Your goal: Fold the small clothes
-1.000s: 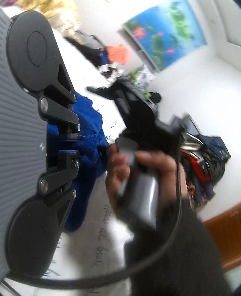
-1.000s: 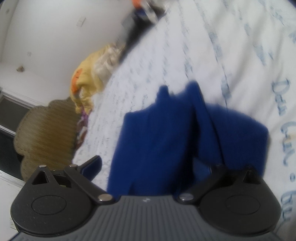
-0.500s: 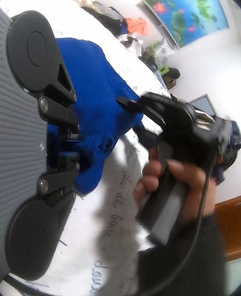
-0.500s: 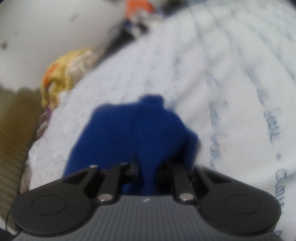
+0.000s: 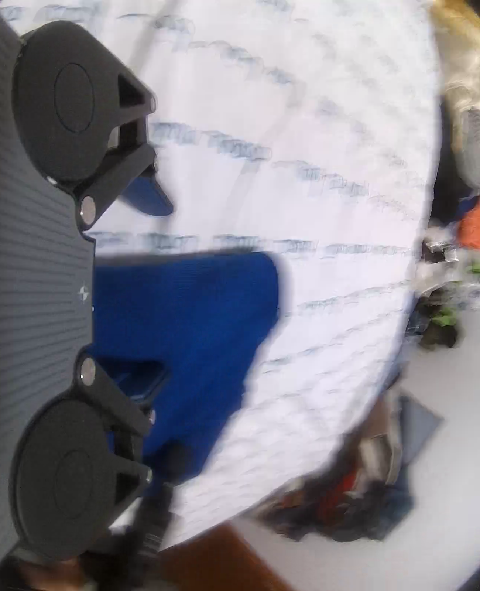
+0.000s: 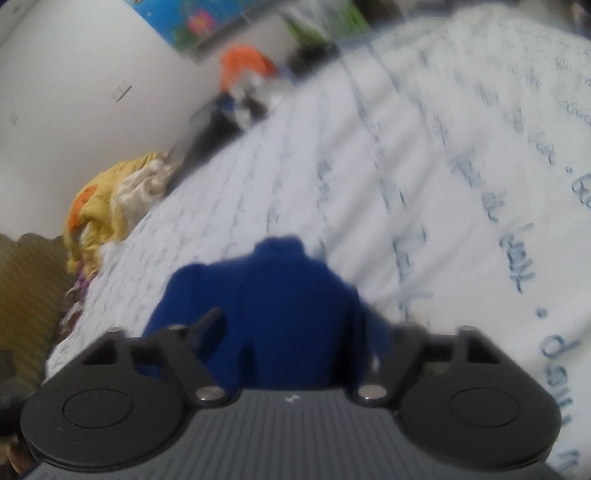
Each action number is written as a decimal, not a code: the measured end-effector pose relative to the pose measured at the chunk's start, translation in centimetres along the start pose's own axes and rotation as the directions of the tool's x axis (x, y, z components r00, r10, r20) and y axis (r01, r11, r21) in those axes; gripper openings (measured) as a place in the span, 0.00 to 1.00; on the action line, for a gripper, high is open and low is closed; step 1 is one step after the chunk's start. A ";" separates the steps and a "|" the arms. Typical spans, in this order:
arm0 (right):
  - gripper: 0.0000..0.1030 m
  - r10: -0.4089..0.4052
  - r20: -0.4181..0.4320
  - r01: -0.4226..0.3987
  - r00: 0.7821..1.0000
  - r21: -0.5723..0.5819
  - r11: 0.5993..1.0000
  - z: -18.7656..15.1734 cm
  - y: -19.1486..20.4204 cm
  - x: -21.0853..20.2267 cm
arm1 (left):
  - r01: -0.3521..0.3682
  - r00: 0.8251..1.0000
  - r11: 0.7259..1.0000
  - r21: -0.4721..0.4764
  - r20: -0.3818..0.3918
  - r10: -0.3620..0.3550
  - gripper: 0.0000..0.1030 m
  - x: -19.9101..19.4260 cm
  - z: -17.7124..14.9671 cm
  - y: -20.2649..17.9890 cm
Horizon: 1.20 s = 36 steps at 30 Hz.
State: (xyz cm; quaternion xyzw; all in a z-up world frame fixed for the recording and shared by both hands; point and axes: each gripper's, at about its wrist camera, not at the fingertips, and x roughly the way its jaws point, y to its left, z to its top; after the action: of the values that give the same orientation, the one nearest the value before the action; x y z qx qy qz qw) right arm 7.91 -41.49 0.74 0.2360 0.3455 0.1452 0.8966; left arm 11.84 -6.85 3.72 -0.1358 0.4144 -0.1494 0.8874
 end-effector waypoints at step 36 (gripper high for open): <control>0.19 0.066 -0.280 -0.135 0.958 -0.236 0.962 -8.2 10.9 -1.4 | -0.170 0.983 0.943 0.286 -0.024 0.185 0.24 -13.1 -9.1 5.8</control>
State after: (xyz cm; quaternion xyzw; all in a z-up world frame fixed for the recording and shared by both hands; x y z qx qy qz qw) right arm 0.17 -30.21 1.91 0.1153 0.4302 0.2644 0.8554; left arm -2.39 2.38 5.07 0.0340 0.4214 -0.1298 0.8969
